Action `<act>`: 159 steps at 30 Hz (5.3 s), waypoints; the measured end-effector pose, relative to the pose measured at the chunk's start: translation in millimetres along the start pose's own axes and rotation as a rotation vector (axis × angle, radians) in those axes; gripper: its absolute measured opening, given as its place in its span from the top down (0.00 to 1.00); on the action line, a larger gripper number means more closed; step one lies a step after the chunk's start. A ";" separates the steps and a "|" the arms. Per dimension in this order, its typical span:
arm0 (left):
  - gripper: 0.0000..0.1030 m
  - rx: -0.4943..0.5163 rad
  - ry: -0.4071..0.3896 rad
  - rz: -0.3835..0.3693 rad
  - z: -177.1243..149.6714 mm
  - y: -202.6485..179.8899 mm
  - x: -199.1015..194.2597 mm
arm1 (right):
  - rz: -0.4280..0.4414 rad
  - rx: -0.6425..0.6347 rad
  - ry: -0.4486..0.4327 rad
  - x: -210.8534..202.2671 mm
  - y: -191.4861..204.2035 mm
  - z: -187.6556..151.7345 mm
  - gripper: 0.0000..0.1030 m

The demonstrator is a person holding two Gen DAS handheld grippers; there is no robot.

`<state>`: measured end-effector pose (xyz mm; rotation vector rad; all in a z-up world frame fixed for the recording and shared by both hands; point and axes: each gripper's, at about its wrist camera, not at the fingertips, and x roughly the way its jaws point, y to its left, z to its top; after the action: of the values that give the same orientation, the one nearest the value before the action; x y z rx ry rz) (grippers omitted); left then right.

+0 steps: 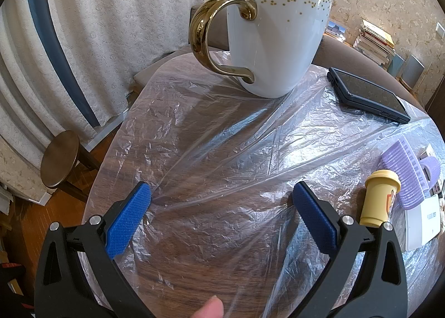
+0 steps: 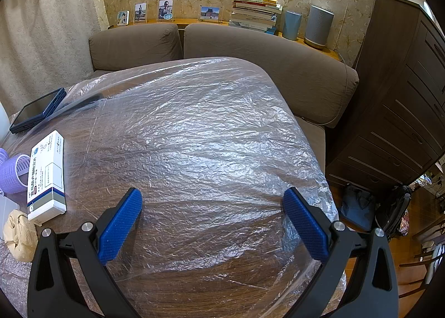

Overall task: Collect trash
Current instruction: 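Move both tools toward the cluttered items on the table, then grasp the yellow cartoon cup with the left tool while the right tool grasps the beige crumpled ball, then carry the yellow cup and beige ball with both tools over the white bin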

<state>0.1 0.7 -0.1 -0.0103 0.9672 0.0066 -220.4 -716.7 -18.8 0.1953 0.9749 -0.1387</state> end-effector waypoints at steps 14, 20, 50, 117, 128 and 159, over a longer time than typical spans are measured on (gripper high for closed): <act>0.01 0.060 -0.077 -0.052 -4.4 -12.9 -28.9 | 0.057 -0.023 -0.057 -21.4 21.3 6.6 0.04; 0.01 0.198 -0.110 -0.113 -2.5 -51.9 -46.1 | 0.174 -0.178 -0.101 -58.9 52.2 -33.1 0.04; 0.26 0.408 -0.026 -0.176 -12.4 -111.9 -31.9 | 0.235 -0.378 -0.030 -60.8 123.2 -94.0 0.18; 0.70 0.326 -0.024 -0.344 -97.6 -128.2 -127.7 | 0.424 -0.359 -0.047 -132.6 96.5 -149.8 0.52; 0.70 0.368 -0.013 -0.359 -132.3 -135.0 -149.8 | 0.445 -0.385 -0.039 -158.8 94.4 -180.5 0.51; 0.70 0.440 0.110 -0.376 -221.3 -134.1 -173.7 | 0.480 -0.393 0.106 -183.1 79.4 -270.0 0.51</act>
<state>-279.4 -136.1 18.1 0.2144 1.0482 -0.5575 -523.6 -573.0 -5.8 0.0704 1.0150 0.5043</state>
